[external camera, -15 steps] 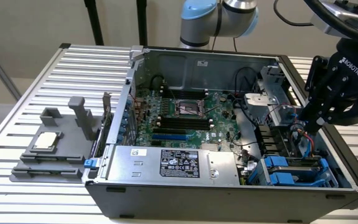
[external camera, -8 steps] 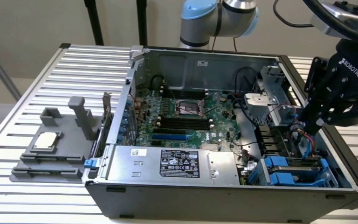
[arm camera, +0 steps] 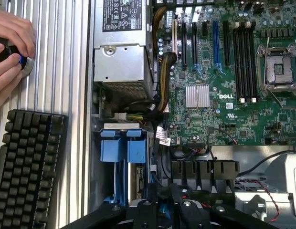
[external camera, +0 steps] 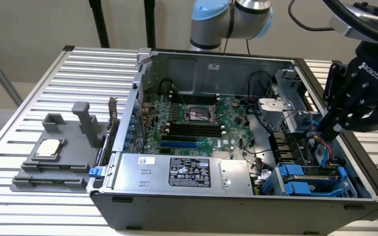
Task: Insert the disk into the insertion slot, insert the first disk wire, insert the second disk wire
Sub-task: 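Insert the second disk wire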
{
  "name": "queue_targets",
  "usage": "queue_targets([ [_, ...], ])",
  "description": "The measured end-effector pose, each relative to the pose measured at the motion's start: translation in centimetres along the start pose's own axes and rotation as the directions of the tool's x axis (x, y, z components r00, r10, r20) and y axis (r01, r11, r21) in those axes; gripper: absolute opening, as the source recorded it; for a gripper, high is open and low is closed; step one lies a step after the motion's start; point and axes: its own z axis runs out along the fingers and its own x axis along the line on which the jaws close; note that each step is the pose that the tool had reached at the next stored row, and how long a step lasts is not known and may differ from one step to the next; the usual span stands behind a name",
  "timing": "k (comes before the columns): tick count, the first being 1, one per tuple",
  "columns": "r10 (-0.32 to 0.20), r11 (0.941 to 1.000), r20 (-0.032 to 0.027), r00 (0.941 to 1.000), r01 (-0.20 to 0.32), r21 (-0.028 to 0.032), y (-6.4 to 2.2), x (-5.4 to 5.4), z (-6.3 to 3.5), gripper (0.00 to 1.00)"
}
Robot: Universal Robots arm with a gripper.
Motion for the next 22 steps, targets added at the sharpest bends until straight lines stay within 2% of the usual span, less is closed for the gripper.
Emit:
queue_targets([
  [4, 0.002, 1.0000, -0.0178, 0.9998, -0.002, -0.0017, -0.12, -0.02, 0.17, 0.24],
  [10, 0.004, 1.0000, -0.0340, 0.9994, -0.004, -0.0026, -0.30, -0.06, 0.55, 0.24],
  [11, 0.004, 1.0000, -0.0363, 0.9993, -0.004, -0.0029, -0.32, -0.06, 0.61, 0.21],
  [12, 0.004, 1.0000, -0.0382, 0.9993, -0.004, -0.0031, -0.35, -0.07, 0.65, 0.21],
  [13, 0.004, 1.0000, -0.0396, 0.9992, -0.004, -0.0034, -0.37, -0.07, 0.68, 0.16],
  [16, 0.004, 1.0000, -0.0434, 0.9990, -0.005, -0.0050, -0.44, -0.07, 0.71, 0.16],
  [22, 0.004, 1.0000, -0.0437, 0.9990, -0.005, -0.0063, -0.43, -0.06, 0.76, 0.16],
])
